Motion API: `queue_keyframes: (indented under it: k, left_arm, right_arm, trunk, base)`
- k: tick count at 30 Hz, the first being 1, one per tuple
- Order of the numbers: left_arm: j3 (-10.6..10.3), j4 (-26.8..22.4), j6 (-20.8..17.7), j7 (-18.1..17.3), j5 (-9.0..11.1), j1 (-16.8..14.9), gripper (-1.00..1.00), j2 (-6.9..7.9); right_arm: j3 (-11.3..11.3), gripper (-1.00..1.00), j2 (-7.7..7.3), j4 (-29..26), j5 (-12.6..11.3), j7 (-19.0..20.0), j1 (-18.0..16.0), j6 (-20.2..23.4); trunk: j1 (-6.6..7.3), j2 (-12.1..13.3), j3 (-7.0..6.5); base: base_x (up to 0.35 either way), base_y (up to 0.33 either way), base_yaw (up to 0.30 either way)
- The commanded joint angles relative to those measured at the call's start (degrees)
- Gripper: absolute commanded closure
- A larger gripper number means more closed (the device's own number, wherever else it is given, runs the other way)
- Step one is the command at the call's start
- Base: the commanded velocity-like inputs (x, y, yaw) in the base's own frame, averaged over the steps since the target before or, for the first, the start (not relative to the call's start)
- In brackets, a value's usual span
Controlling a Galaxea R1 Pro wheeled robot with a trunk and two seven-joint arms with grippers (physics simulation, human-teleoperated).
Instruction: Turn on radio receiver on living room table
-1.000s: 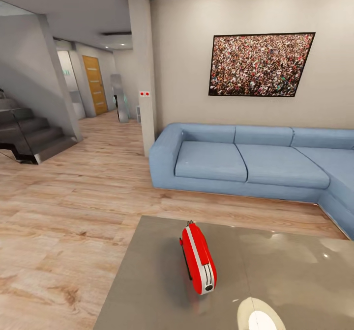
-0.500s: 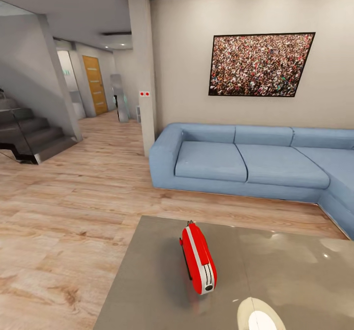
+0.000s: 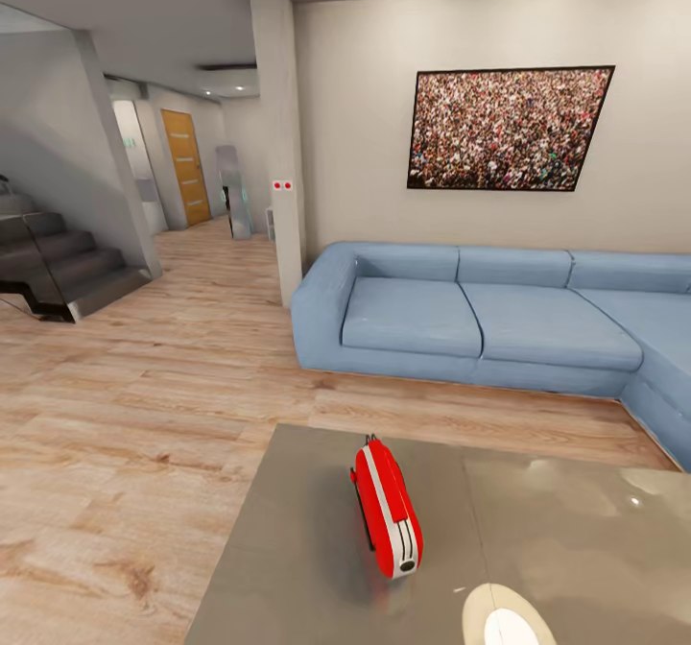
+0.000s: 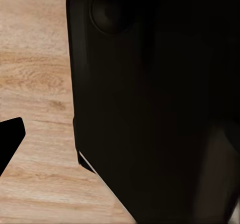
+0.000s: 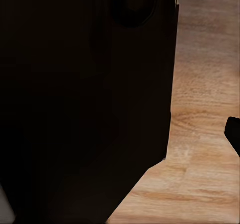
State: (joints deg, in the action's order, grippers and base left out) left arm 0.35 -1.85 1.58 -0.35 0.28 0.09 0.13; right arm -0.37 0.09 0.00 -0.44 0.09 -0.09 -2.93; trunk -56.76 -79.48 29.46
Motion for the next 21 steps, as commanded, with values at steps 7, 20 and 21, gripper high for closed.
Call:
queue_keyframes:
  k: [7,20,21]
  left_arm:
    - [0.0,0.0,0.0,0.0,0.0,0.0,-1.0,0.04]
    - [0.0,0.0,0.0,0.0,0.0,0.0,-1.0,0.03]
    - [0.0,0.0,0.0,-0.1,0.0,0.0,-1.0,0.03]
  right_arm:
    - [0.0,-1.0,0.0,0.0,0.0,0.0,0.0,0.0]
    - [0.1,-1.0,0.0,0.0,0.2,0.0,0.0,-0.1]
    - [0.1,-1.0,0.0,0.0,0.2,0.0,0.0,-0.1]
  trunk:
    - [1.54,2.8,-1.26]
    - [4.4,8.0,-3.6]
    - [4.62,8.4,-3.78]
  base:
    - [0.0,0.0,0.0]
    - [0.0,0.0,0.0]
    - [0.0,0.0,0.0]
